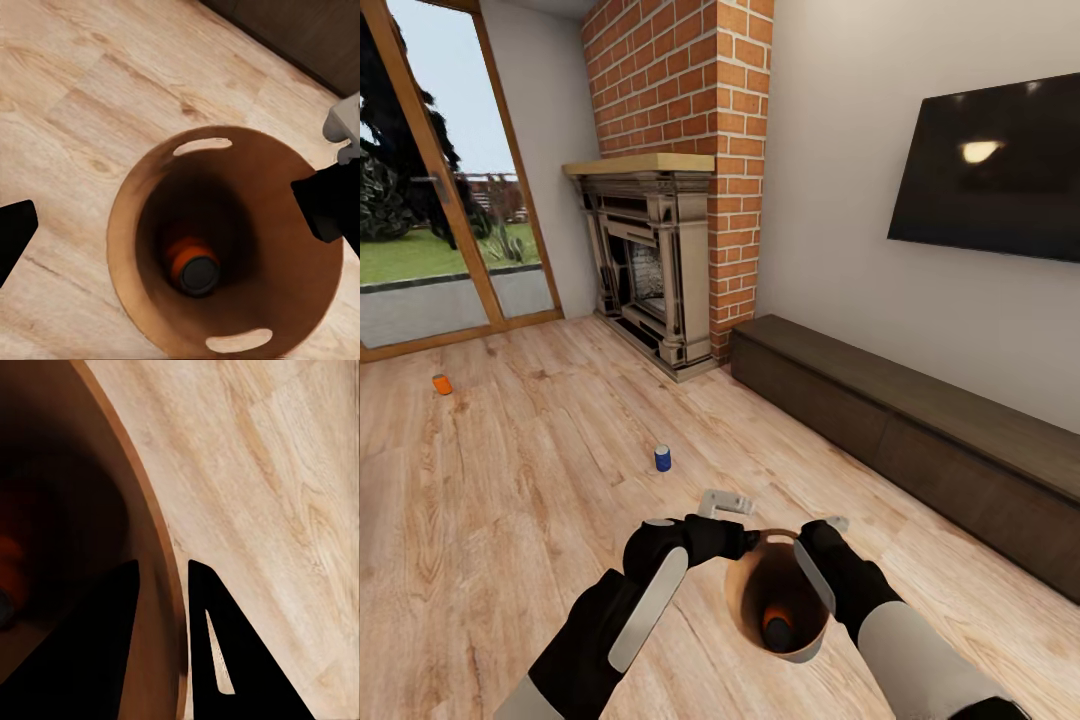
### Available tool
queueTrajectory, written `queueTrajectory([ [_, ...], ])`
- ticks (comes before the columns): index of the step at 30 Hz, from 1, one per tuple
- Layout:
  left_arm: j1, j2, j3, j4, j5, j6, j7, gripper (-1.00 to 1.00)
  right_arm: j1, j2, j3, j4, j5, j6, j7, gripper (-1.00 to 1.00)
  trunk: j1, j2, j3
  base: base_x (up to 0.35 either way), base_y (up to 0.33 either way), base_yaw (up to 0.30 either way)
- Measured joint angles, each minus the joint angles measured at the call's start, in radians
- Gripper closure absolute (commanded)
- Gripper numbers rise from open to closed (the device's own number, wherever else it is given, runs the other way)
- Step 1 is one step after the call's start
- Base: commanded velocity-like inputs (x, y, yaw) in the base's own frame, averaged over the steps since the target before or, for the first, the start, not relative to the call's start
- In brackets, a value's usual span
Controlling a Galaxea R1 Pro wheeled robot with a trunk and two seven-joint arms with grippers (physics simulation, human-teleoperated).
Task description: Put the three can of soda from the living room inside the tash can in the kitchen.
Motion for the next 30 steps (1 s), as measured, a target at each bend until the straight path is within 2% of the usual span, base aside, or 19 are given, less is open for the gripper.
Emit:
queueTrajectory([
  [8,-0.001,0.015,0.006,0.009,-0.006,-0.003,0.002,-1.0,-0.002,-0.026,-0.001,-0.001,-0.002,0.0,0.005,1.0,0.0,0.0,0.0,0.0,0.0,0.0],
  [11,-0.001,0.034,0.037,0.011,-0.008,-0.003,0.003,-1.0,-0.003,-0.03,-0.003,-0.001,0.0,0.001,0.005,1.0,0.0,0.0,0.0,0.0,0.0,0.0],
  [12,-0.001,0.039,0.061,0.012,-0.01,-0.002,0.003,-1.0,-0.003,-0.032,-0.006,-0.001,-0.002,0.001,0.006,1.0,0.0,0.0,0.0,0.0,0.0,0.0],
  [16,-0.001,0.045,0.101,0.014,-0.009,-0.002,0.005,-1.0,-0.005,-0.033,-0.012,-0.001,-0.004,0.0,0.006,1.0,0.0,0.0,0.0,0.0,0.0,0.0],
  [20,-0.002,0.047,0.115,0.018,-0.009,-0.002,0.022,-1.0,-0.006,-0.033,-0.015,-0.001,-0.003,0.0,0.006,1.0,0.0,0.0,0.0,0.0,0.0,0.0],
  [24,-0.003,0.047,0.125,0.056,-0.008,-0.002,0.042,-1.0,-0.006,-0.034,-0.015,-0.004,-0.003,0.0,0.006,1.0,0.0,0.0,0.0,0.0,0.0,0.0],
  [30,-0.01,0.046,0.168,0.219,-0.007,-0.003,0.055,-1.0,-0.006,-0.034,-0.016,-0.008,-0.003,0.0,0.006,1.0,0.0,0.0,0.0,0.0,0.0,0.0],
])
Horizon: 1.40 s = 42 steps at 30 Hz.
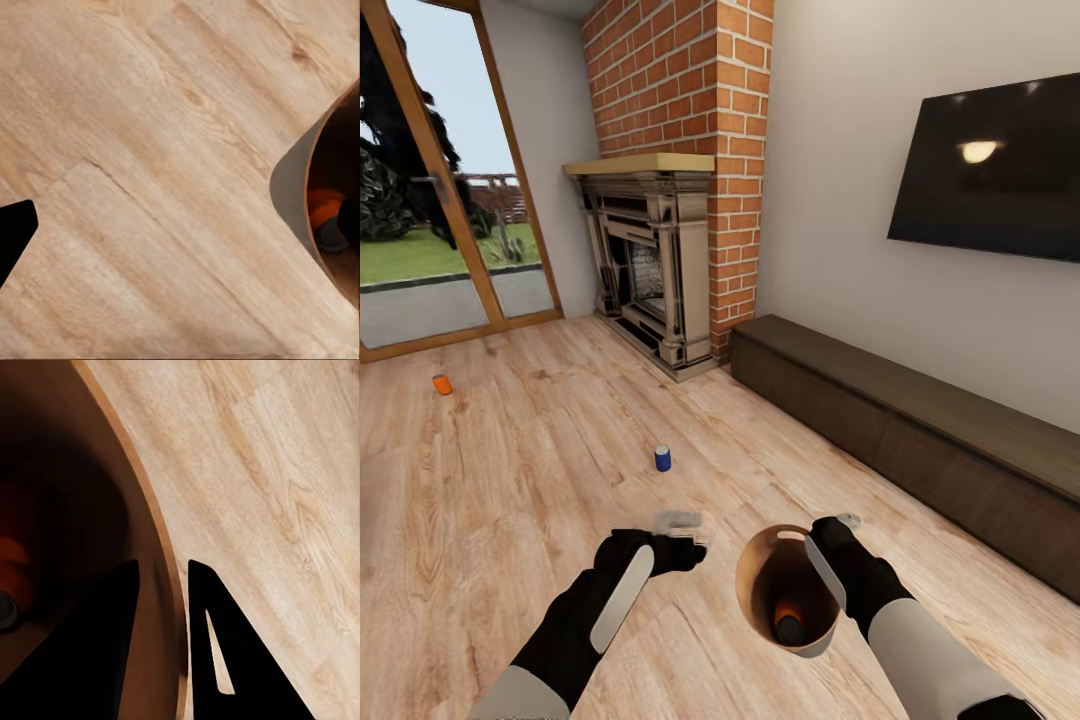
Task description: Put the three can of soda from the living room inside the tash can in the kitchen.
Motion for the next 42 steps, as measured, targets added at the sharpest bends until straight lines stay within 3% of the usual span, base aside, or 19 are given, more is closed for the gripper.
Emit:
queueTrajectory([
  [6,-0.025,0.001,0.019,0.097,-0.001,0.0,0.01,-1.0,0.001,-0.001,-0.001,-0.002,-0.001,0.0,0.002,1.0,0.0,0.0,0.0,0.0,0.0,0.0],
  [12,-0.055,0.001,0.033,0.161,0.002,0.0,0.089,-1.0,0.003,0.0,-0.041,-0.005,-0.002,-0.001,0.005,1.0,0.0,0.0,0.0,0.0,0.0,0.0],
  [14,-0.061,0.002,0.06,0.167,0.002,0.0,0.107,-1.0,0.003,0.001,-0.051,-0.005,-0.001,0.0,0.005,1.0,0.0,0.0,0.0,0.0,0.0,0.0],
  [19,-0.064,0.001,0.082,0.17,0.006,-0.017,0.109,-1.0,0.003,0.002,-0.056,-0.007,-0.004,-0.001,0.005,1.0,0.0,0.0,0.0,0.0,0.0,0.0],
  [42,-0.064,0.001,0.082,0.17,0.0,-0.044,0.106,-1.0,0.004,0.001,-0.055,-0.007,-0.001,0.0,0.003,1.0,0.0,0.0,0.0,0.0,0.0,0.0],
])
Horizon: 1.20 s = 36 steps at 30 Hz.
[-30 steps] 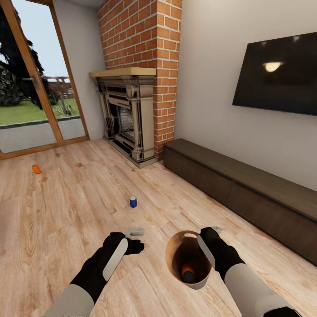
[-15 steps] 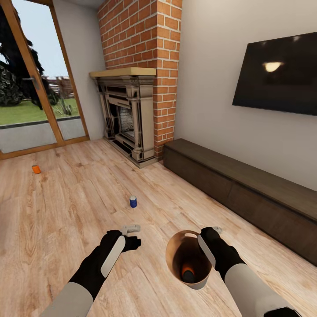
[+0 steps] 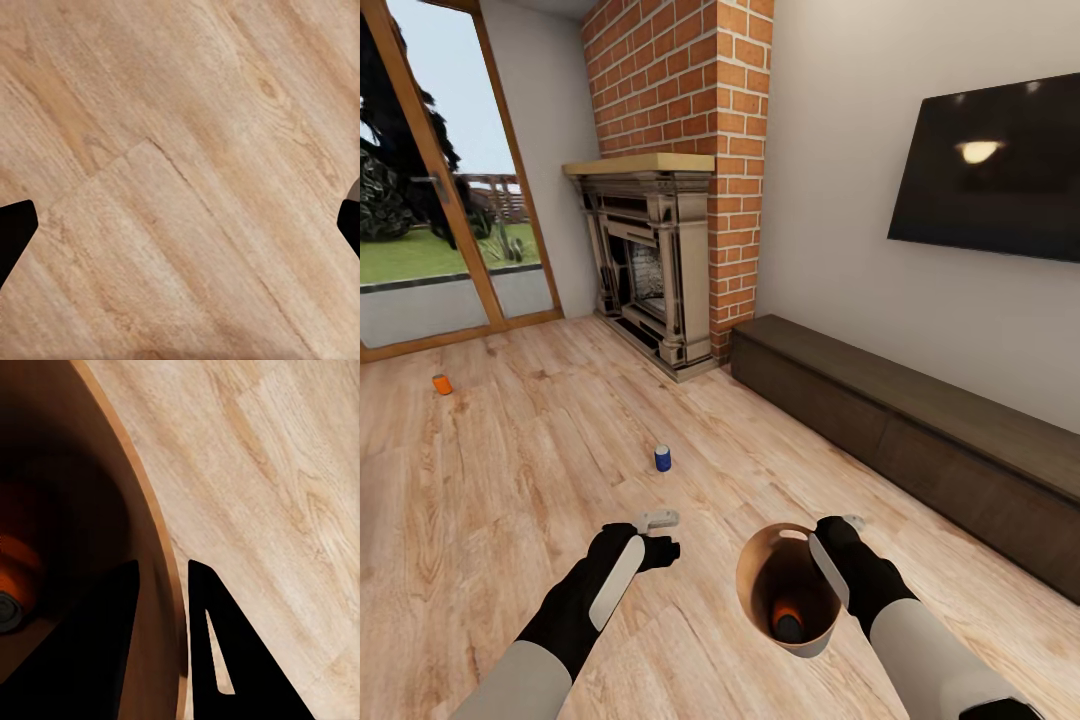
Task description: Put the three can of soda from the living room inside the tash can in the kitchen.
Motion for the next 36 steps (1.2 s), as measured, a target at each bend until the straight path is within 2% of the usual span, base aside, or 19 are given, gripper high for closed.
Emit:
queueTrajectory([
  [36,0.0,-0.003,-0.007,0.001,-0.002,0.001,0.004,-1.0,0.0,0.007,0.003,0.0,-0.003,0.011,0.0,1.0,0.0,0.0,0.0,0.0,0.0,0.0],
])
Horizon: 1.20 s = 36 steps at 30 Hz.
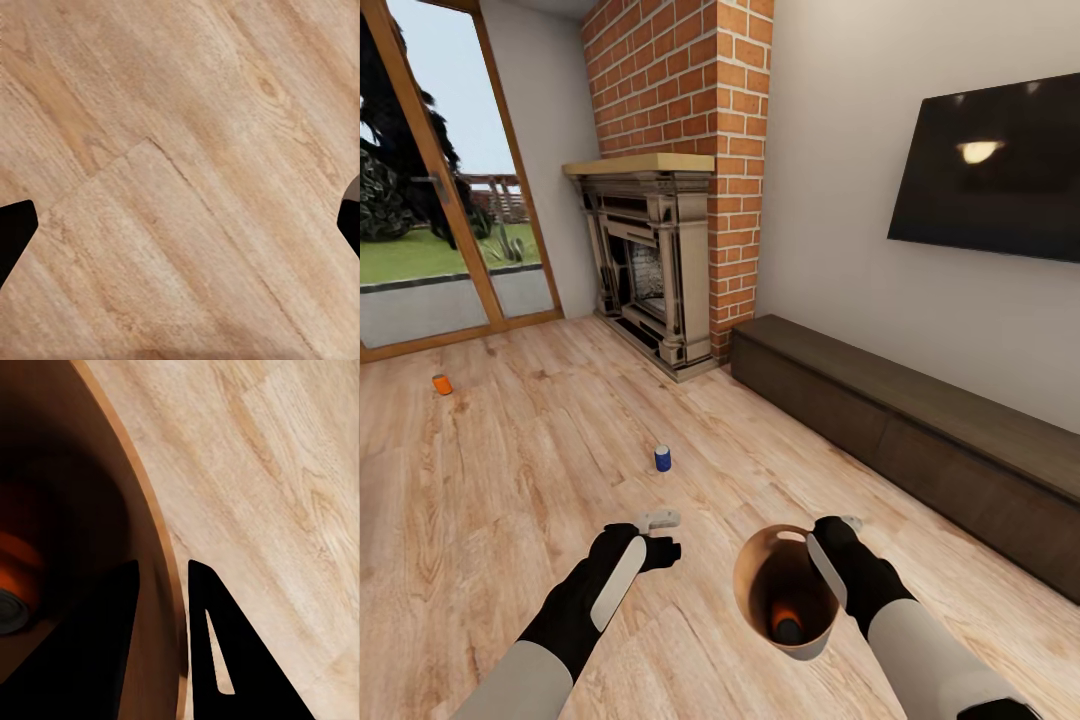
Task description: Put the three can of soda from the living room inside the tash can in the kitchen.
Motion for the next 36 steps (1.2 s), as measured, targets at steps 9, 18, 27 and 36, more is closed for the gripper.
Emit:
queueTrajectory([
  [9,0.0,-0.002,0.0,0.024,-0.001,0.001,0.012,-1.0,-0.002,-0.008,-0.027,-0.018,0.017,0.003,0.04,1.0,0.0,0.0,0.0,0.0,0.0,0.0],
  [18,-0.009,-0.008,-0.004,0.145,-0.002,-0.001,0.015,-1.0,-0.003,-0.098,-0.062,-0.02,0.031,0.004,0.392,1.0,0.0,0.0,0.0,0.0,0.0,0.0],
  [27,-0.011,-0.009,-0.003,0.157,-0.003,-0.002,0.079,-1.0,-0.003,-0.115,-0.064,-0.021,0.035,0.006,0.483,1.0,0.0,0.0,0.0,0.0,0.0,0.0],
  [36,-0.012,-0.011,-0.002,0.156,-0.003,-0.003,0.103,-1.0,-0.003,-0.115,-0.064,-0.021,0.035,0.006,0.482,1.0,0.0,0.0,0.0,0.0,0.0,0.0],
])
